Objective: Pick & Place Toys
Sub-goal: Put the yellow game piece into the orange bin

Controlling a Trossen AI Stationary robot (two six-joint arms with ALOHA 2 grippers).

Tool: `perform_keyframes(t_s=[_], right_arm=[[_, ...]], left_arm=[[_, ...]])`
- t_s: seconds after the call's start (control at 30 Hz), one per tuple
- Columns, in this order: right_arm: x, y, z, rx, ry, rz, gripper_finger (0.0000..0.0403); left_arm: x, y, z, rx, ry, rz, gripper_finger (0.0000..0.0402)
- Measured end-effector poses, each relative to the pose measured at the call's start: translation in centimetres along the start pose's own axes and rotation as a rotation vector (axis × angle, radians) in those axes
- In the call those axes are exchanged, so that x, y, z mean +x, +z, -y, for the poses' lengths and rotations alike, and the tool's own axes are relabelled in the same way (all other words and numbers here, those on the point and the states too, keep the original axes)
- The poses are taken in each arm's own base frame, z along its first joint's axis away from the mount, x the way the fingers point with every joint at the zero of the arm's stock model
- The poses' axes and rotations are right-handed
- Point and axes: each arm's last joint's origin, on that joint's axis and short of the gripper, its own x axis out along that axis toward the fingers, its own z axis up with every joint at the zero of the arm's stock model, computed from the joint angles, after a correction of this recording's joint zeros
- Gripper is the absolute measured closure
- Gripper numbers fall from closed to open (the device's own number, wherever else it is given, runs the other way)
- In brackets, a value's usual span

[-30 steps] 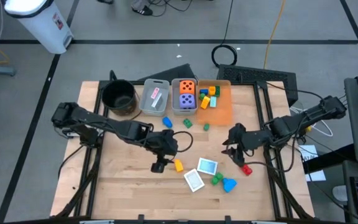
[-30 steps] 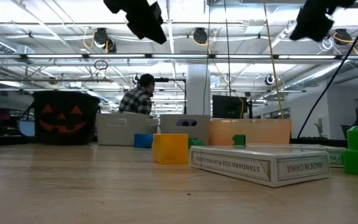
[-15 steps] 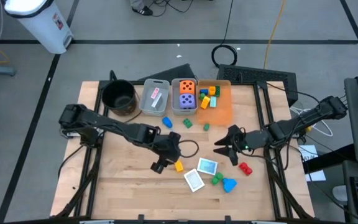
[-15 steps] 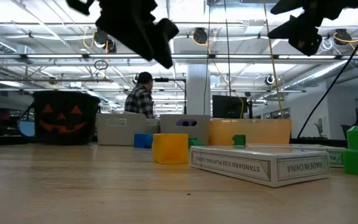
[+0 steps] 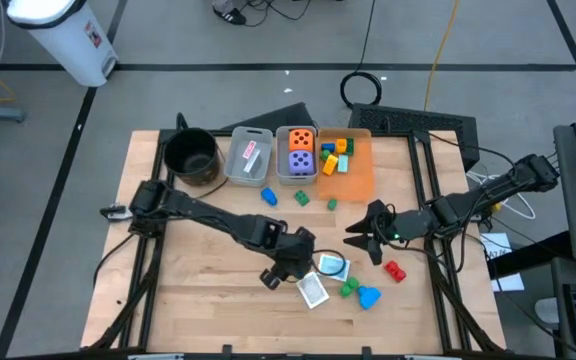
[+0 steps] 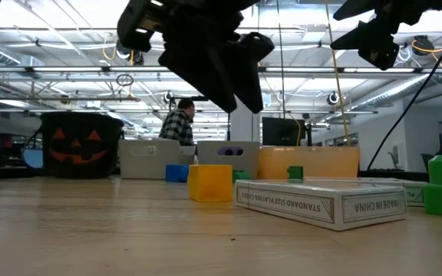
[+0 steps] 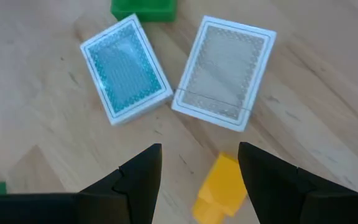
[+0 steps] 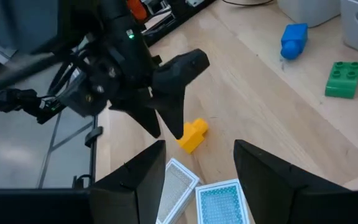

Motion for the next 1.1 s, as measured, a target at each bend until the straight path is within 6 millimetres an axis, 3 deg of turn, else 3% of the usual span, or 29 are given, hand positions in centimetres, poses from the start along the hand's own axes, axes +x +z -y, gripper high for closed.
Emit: perform_keyframes(t_s=[0.27,0.43,0.67,1.1], right_arm=[[-0.1,-0.4,-0.2,0.002,0.009,-0.02,0.0222],[-0.1,-0.4,-0.2,0.001,0.01,-0.02,0.0222],[-0.1,-0.3,-0.3,0.008,0.01,-0.02,0.0222],[-0.1,-0.2,-0.4,0.014,0.02,-0.01,0.0222]], left_arm=[[0.2,-0.5,1.4,0.001,-0.192,-0.118,0.0181],[0.3,0.3,2.4,0.162,-0.177,-0.091,0.0181],[0.9,1.0,1.5,0.259,-0.074,-0.028,0.0181],[2.8,-0.9,1.6,0.264,-0.175,-0.14,0.0181]])
